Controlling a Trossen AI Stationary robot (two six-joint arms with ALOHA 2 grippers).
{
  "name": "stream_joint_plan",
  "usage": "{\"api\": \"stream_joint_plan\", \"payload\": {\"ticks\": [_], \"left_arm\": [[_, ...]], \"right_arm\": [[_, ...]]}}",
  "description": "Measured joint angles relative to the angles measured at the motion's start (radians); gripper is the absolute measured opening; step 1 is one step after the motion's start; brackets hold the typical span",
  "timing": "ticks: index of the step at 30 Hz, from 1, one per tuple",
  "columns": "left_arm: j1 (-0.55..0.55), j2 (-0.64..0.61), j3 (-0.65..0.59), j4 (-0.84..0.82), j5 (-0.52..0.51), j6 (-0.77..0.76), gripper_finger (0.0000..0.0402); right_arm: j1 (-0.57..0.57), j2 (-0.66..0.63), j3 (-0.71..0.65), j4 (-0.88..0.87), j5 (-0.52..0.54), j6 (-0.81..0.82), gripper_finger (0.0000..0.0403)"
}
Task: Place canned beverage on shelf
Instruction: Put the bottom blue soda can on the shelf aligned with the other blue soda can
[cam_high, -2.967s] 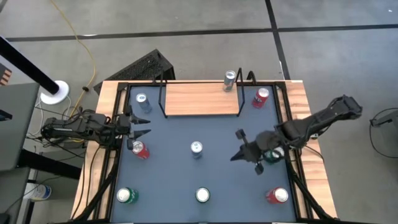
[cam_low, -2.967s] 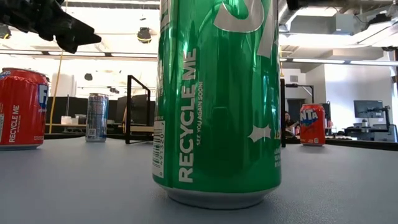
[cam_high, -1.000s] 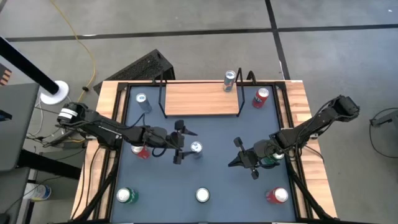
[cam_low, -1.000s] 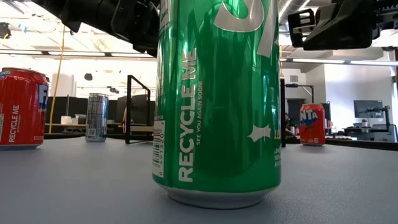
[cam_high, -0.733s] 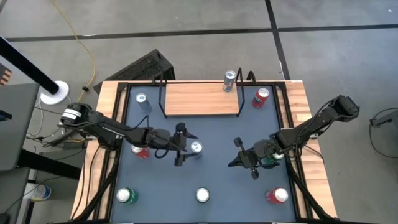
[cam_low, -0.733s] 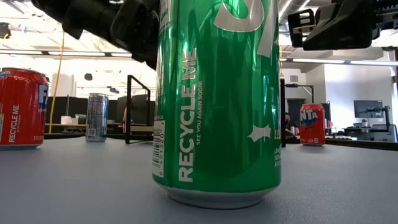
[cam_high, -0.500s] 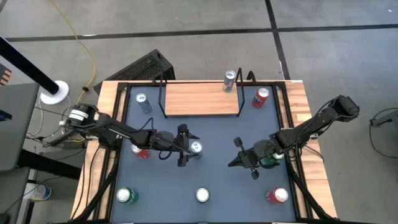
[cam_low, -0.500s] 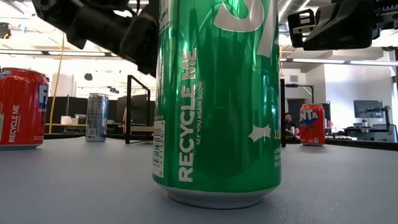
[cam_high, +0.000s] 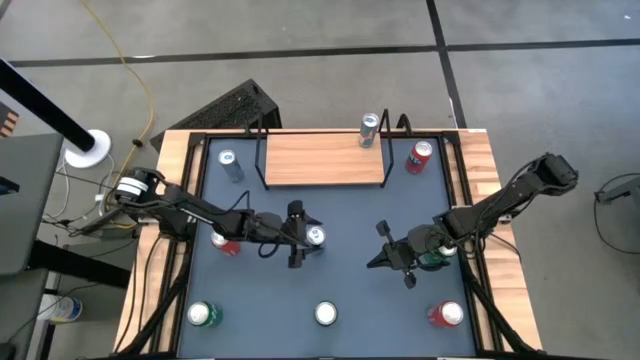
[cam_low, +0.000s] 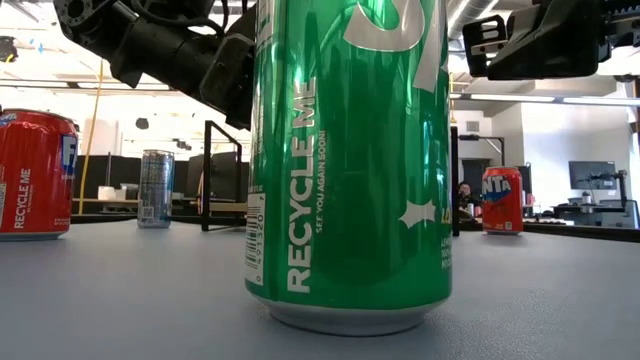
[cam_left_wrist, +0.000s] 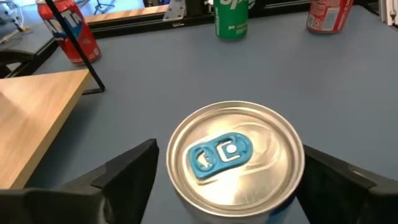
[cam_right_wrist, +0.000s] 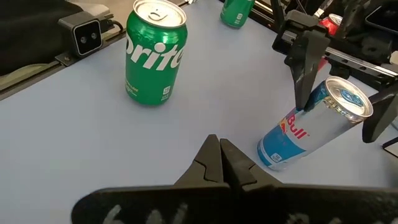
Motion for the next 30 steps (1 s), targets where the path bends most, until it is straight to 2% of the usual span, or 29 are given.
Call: {"api": "stream_joint_plan", "payload": {"ticks": [6, 8, 14, 20, 27, 30], "left_arm": [[0.001, 0.000, 0.000, 0.002, 0.000, -0.010, 0.0237], [0.001, 0.000, 0.000, 0.002, -0.001, -0.010, 0.0224], [0.016, -0.018, 0.000, -0.003, -0.001, -0.007, 0.0224], [0.057, -0.098, 0.000, -0.010, -0.003, -0.007, 0.0224], [0.152, -0.197, 0.025, -0.115, 0.000, -0.006, 0.0224], [0.221, -0.205, 0.085, -0.213, 0.067, -0.003, 0.0224]], "right_arm": [[0.000, 0.000, 0.000, -0.002, -0.001, 0.000, 0.0000], [0.000, 0.000, 0.000, -0.002, -0.001, 0.000, 0.0000], [0.000, 0.000, 0.000, -0.002, -0.001, 0.000, 0.0000], [0.000, 0.000, 0.000, 0.001, -0.002, -0.023, 0.0000], [-0.006, 0.000, 0.000, 0.001, -0.002, -0.063, 0.0000], [-0.019, 0.000, 0.000, 0.001, -0.002, -0.063, 0.0000]]}}
